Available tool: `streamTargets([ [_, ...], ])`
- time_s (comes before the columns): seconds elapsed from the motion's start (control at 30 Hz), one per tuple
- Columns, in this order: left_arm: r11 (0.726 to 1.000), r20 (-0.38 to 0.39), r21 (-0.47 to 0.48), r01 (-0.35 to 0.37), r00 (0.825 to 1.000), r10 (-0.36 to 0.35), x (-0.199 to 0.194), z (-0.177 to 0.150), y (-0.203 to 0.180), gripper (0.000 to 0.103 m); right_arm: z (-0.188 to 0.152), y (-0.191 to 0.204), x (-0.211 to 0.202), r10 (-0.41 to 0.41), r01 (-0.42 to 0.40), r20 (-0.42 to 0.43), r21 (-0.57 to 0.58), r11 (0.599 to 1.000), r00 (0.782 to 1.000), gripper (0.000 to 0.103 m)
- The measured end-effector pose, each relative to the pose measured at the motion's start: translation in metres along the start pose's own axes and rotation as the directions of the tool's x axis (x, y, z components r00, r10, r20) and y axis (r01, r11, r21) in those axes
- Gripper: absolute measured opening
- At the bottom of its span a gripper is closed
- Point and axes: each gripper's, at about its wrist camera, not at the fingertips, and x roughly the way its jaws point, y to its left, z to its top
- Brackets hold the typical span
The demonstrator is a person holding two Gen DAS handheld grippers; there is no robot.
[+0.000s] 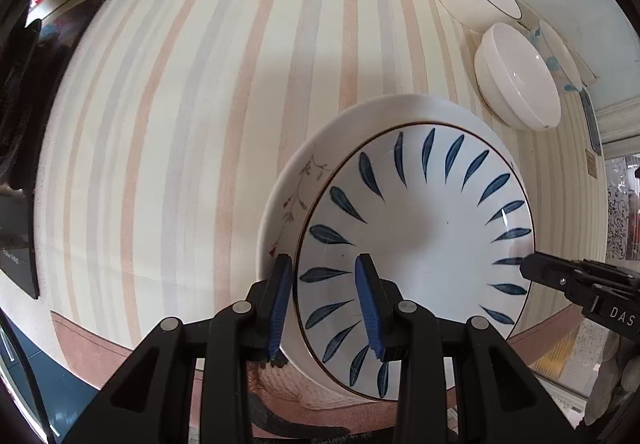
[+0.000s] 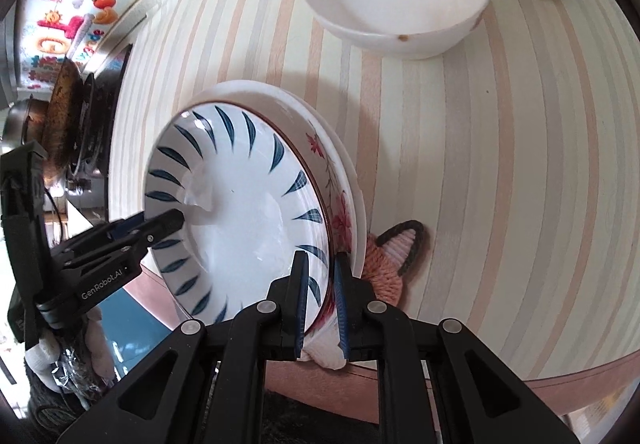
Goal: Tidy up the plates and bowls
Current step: 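Carry the plate stack with the right gripper and set it on the counter, then reach the right gripper to the red-flower white bowl and grasp its rim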
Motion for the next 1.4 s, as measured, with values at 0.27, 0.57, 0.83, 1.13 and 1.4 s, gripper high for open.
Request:
streamTargets([
  [0.27, 0.998, 0.07, 0.02, -0.057, 0.996, 0.055, -0.028, -0.018, -0.005, 0.03, -0.014, -0.007, -0.015, 0.026, -0.028, 0.052, 0.033, 0.999, 0.998, 0.016],
  [0.57, 0.997, 0.19, 0.06, -0.058, 0.981, 0.045, -0.115, -0.068, -0.011, 0.03, -0.075, 0.049, -0.079, -0.043, 0.048, 0.229, -0.018, 0.999, 0.972, 0.016],
  [0.83, 0.992, 0.27, 0.119, -0.033, 0.963, -0.001, -0.177, -0.102, -0.017, 0.03, -0.144, 0.094, -0.138, 0.006, -0.004, 0.34, -0.006, 1.0, 0.94, 0.016],
  [1.13, 0.985, 0.306, 0.17, -0.014, 0.951, -0.039, -0.216, -0.129, -0.015, 0.03, -0.2, 0.134, -0.179, 0.005, 0.008, 0.408, -0.03, 1.0, 0.913, 0.016],
  [1.4, 0.983, 0.335, 0.181, 0.002, 0.94, -0.064, -0.225, -0.13, -0.017, 0.034, -0.207, 0.138, -0.19, 0.007, -0.002, 0.425, -0.013, 1.0, 0.905, 0.016],
])
